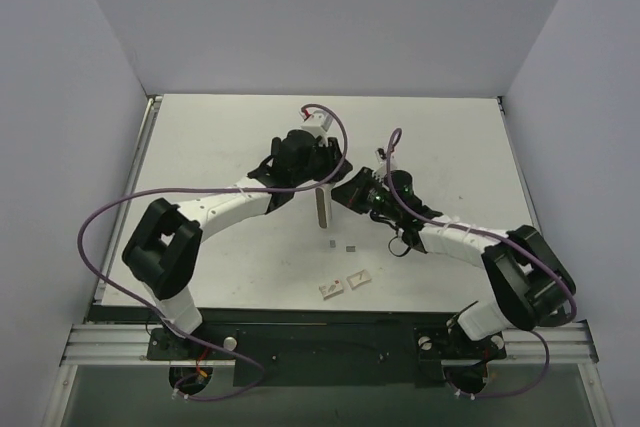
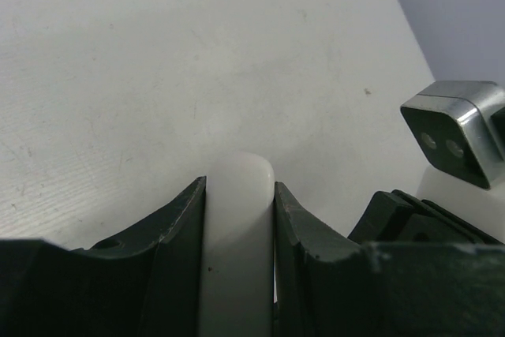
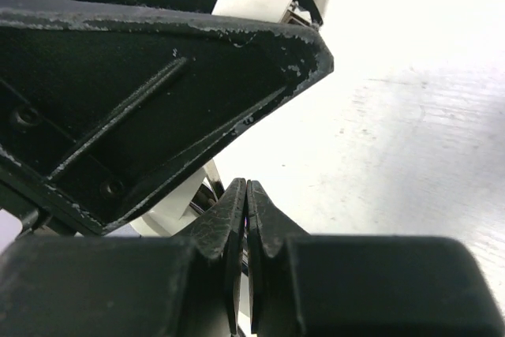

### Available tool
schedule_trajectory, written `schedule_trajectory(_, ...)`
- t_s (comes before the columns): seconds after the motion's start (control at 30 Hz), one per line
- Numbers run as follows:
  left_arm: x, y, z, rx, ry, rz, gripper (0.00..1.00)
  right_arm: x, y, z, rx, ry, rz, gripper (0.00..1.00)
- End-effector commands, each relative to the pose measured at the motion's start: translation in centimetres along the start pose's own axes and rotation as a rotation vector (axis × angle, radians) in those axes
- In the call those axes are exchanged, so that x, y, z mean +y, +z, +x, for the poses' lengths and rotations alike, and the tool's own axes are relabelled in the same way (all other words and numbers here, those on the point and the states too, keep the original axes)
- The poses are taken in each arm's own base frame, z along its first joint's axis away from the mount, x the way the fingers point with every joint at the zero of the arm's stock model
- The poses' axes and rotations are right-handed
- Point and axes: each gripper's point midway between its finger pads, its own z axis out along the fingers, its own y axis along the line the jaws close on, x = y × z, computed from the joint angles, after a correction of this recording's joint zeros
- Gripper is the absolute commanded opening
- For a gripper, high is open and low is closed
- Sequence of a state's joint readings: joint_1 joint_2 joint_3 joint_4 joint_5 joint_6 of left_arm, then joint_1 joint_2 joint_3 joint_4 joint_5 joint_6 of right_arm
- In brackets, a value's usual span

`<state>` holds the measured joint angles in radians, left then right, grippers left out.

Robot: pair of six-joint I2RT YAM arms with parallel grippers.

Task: Unload the staples from the stapler

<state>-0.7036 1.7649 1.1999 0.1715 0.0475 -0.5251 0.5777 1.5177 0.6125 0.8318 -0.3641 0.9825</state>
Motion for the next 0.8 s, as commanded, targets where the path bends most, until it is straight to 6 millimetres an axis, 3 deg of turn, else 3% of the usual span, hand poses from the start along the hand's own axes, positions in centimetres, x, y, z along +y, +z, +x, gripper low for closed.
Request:
schedule_trajectory(0.0,-7.5,-3.5,-6.1,-0.178,-0.082,0.241,0.0,11.6,-4.2,2.0,0.092,-0.129,-0.382,0.0)
schedule_trajectory(0.43,-12.6,-12.6,-7.4,-0.216,-0.148,0.457,0.0,15.2,-10.8,3.1,0.03,-0.379,-0.291,0.0)
schedule_trajectory(0.77,-15.4,-19.3,-7.7,-0.233,-0.114,0.618,0.0,14.1,-14.5,2.7,0.003,-0.433,-0.193,0.0)
